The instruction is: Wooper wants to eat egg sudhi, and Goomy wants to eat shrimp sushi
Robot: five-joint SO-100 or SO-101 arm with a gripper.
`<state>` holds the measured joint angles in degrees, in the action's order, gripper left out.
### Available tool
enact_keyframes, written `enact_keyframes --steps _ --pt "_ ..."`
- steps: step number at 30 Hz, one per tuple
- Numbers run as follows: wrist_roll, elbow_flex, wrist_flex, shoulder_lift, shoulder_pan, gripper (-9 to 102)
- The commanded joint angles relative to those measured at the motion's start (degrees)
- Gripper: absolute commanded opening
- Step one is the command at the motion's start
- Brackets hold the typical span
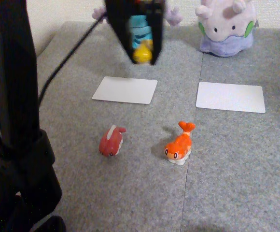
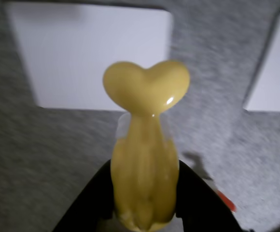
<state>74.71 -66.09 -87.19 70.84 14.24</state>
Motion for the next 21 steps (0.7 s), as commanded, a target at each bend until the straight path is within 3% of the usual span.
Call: enact_keyframes --steps 1,18,21 --pt "4.04 0.53 2.11 3.69 -3.60 3" --pt "5.71 0.62 10.63 -15.03 -3.96 4" --pt "6.24 0.88 10.72 -14.59 -4.04 10"
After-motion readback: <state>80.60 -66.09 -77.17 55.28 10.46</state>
